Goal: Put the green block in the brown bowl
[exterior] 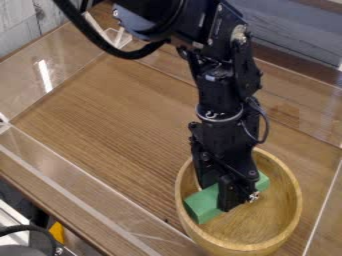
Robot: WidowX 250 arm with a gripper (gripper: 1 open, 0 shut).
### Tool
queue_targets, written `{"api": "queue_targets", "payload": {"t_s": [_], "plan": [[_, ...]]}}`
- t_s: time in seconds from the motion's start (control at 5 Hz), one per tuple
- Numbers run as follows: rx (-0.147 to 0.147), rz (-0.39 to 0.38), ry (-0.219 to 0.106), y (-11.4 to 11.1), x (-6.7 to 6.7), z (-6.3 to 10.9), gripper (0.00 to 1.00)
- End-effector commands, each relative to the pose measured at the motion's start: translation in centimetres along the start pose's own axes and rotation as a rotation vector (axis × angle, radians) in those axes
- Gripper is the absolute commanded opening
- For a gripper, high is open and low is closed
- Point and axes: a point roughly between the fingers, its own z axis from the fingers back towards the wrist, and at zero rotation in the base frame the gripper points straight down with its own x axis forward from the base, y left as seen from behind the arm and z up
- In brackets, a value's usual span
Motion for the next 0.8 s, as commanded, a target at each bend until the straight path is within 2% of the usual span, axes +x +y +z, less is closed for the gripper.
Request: {"api": "queue_targets", "payload": {"t_s": [0.0,0.6], "plan": [[0.008,0.015,-0.050,0.22,0.46,1.18,0.00],[0.000,0.052,-0.045,0.05,0.40,1.11,0.00]]}}
